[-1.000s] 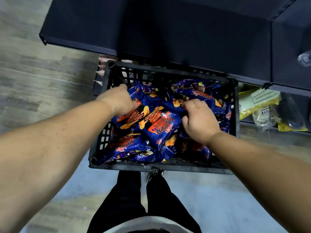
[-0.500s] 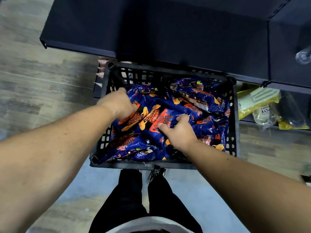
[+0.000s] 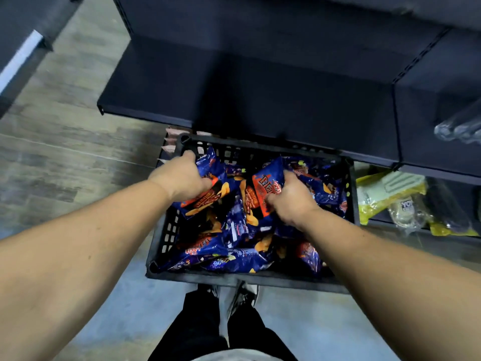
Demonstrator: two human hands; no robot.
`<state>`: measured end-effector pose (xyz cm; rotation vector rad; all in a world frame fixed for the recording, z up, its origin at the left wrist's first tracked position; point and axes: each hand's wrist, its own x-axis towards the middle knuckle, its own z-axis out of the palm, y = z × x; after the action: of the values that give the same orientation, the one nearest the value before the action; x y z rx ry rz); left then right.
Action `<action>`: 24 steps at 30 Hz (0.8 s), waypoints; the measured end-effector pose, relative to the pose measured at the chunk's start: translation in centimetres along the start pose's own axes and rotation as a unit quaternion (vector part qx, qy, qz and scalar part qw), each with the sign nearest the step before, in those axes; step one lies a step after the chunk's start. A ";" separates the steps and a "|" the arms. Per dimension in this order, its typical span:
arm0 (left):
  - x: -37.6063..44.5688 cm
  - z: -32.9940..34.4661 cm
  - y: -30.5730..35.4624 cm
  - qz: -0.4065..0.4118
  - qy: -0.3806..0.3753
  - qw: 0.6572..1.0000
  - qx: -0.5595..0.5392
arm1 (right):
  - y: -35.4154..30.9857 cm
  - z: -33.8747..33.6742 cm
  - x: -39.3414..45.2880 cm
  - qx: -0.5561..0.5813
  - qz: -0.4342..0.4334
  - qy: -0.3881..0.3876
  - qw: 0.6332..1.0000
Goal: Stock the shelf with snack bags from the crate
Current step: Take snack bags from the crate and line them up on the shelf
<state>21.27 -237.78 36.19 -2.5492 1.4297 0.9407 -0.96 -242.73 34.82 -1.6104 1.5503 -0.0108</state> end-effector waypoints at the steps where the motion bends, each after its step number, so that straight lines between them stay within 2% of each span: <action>1: -0.3 -0.5 0.4 0.006 0.002 1.000 -0.003 | -0.2 -1.0 0.0 -0.016 -0.004 -0.003 1.000; 6: -2.3 -3.6 2.8 0.040 0.022 0.999 -0.019 | -2.4 -5.9 -0.6 -0.102 -0.068 0.002 0.992; 11: -4.1 -6.9 4.2 0.079 0.062 0.995 0.012 | -5.2 -8.9 -1.6 -0.150 -0.123 0.031 0.980; 15: -5.2 -10.1 4.5 0.106 0.122 0.986 0.049 | -7.6 -10.5 -2.9 -0.193 -0.158 0.061 0.966; 19: -5.7 -13.6 3.6 0.143 0.162 0.975 0.059 | -10.6 -11.7 -4.4 -0.261 -0.188 0.107 0.941; 24: -6.4 -18.8 0.5 0.172 0.224 0.956 0.085 | -16.4 -11.4 -5.9 -0.284 -0.235 0.133 0.920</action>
<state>27.38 -239.68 55.00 -2.5297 2.0199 0.2382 4.67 -247.01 54.41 -2.5089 1.3945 -0.0467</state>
